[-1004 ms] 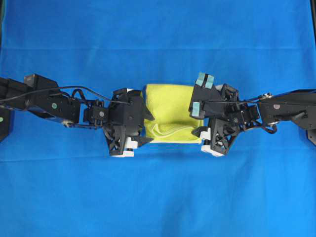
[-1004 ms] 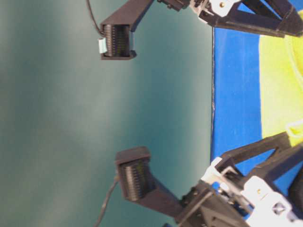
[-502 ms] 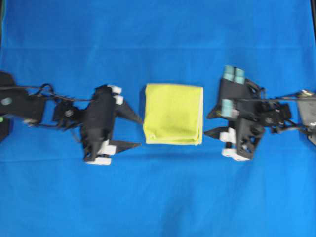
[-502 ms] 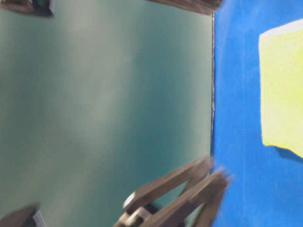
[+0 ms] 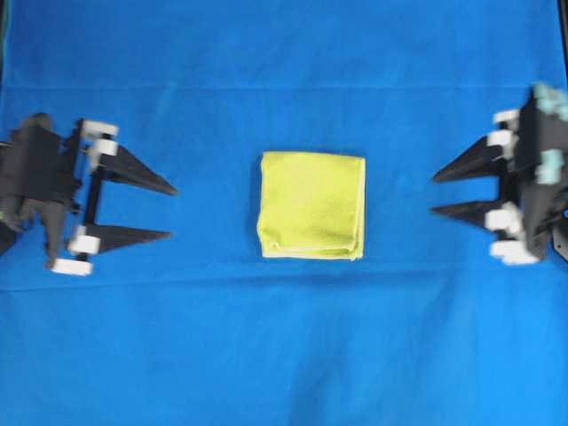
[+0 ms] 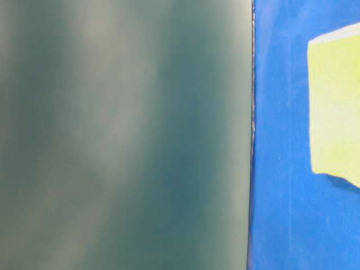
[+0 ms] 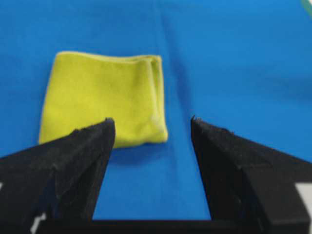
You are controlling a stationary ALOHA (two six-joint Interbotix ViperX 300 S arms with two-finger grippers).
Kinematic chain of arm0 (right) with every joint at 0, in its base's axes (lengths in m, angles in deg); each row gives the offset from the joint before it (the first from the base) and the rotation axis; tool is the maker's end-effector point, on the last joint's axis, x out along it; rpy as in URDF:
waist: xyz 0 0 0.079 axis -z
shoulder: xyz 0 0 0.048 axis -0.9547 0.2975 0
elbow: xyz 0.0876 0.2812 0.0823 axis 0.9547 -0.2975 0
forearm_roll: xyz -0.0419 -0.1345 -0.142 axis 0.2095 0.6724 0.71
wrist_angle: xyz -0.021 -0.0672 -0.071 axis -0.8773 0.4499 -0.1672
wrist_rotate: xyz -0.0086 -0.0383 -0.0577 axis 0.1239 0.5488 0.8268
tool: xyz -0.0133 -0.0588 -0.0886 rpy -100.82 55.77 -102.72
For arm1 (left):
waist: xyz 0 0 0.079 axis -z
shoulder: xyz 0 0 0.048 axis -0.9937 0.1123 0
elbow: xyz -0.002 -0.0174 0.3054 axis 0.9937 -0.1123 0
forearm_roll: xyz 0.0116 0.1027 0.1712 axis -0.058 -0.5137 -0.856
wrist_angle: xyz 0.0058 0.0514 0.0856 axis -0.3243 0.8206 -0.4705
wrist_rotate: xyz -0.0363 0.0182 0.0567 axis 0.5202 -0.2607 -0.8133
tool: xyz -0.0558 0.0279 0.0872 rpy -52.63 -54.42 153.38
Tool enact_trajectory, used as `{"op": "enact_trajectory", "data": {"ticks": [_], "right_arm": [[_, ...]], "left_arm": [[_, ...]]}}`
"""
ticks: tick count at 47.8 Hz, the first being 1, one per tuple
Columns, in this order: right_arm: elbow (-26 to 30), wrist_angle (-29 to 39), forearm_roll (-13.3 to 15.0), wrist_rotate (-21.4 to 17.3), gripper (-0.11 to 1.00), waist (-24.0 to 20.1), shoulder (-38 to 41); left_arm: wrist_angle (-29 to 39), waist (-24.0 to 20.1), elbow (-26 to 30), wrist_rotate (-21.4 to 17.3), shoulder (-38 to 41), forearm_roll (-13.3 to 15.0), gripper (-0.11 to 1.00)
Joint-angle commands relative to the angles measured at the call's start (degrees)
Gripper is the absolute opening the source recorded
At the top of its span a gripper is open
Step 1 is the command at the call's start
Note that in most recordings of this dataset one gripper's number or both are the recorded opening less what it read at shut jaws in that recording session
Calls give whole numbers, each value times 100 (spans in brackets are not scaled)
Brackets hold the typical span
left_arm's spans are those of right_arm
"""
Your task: Fold the yellow towel.
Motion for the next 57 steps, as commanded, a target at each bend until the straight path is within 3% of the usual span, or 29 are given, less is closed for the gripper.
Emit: {"op": "enact_trajectory", "data": {"ticks": [1, 12, 23, 57], "right_arm": [[-193, -123, 105, 0, 55, 123, -422], [-1125, -773, 211, 0, 55, 519, -1582], [-1854, -1600, 158, -9, 55, 1020, -1978], [-1898, -1749, 158, 0, 55, 1134, -1898]], "left_arm": [[-26, -97, -246, -18, -536, 0, 61], [18, -299, -1160, -9, -1679, 0, 60], [141, -422, -1749, 105, -2338, 0, 59], [167, -431, -1811, 123, -2496, 0, 58]]}}
